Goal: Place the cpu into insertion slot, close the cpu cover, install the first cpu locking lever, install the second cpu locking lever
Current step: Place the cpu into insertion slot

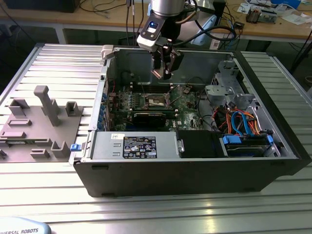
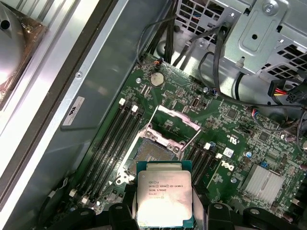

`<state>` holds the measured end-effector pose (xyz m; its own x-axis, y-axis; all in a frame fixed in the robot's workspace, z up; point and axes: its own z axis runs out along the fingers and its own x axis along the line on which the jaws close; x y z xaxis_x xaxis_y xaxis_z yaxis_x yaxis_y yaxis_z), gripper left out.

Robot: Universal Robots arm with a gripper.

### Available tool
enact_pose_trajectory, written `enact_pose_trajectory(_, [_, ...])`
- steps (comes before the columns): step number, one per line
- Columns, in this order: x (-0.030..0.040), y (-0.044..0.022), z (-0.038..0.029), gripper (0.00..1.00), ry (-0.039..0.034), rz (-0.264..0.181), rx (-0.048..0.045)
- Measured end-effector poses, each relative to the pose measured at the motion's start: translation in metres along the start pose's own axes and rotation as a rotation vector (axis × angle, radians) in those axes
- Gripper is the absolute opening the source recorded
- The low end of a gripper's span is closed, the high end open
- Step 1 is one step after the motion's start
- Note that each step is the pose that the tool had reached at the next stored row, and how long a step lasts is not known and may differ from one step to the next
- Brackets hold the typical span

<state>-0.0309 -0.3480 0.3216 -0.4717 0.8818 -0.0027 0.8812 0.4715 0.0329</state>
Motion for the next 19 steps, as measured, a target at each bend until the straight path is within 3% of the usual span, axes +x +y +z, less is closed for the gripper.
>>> enact_pose_trajectory(19, [0.0000, 0.0000, 0.0004, 0.54, -0.0005, 0.017, 0.0000])
